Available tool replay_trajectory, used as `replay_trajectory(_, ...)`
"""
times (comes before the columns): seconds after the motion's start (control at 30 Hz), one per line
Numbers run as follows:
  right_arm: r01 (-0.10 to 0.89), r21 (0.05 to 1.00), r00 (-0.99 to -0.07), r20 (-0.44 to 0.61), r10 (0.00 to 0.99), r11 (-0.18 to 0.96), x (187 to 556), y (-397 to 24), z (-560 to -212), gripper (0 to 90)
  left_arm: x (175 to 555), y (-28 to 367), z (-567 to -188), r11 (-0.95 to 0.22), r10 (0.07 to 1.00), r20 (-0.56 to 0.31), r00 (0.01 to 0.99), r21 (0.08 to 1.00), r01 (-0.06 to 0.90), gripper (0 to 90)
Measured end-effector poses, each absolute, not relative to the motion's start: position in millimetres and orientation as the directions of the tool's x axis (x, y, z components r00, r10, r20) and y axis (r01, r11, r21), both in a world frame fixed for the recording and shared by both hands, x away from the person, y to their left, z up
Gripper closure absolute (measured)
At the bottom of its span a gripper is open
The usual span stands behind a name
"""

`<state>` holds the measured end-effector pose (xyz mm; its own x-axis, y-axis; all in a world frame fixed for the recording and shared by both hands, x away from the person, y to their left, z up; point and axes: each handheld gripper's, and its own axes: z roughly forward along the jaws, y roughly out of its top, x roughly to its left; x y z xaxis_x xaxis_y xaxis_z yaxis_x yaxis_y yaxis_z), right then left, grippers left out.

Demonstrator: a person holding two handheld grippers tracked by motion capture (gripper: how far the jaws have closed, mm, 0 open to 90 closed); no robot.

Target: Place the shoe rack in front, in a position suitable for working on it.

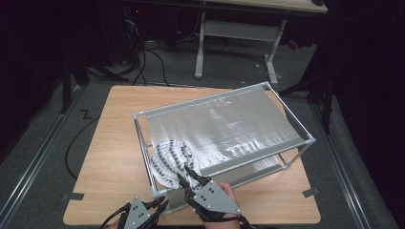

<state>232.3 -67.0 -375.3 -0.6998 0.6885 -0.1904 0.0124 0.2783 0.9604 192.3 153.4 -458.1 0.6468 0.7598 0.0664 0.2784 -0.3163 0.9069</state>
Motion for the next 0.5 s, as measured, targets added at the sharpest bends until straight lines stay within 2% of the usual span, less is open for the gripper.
replay_trajectory(0.5, 0.044, 0.962, -0.639, -0.181, 0.748, 0.271, 246, -96, -375, 72.0, 197, 156, -457, -0.324, 0.758, 0.071, 0.648, 0.904, 0.279, 79.1)
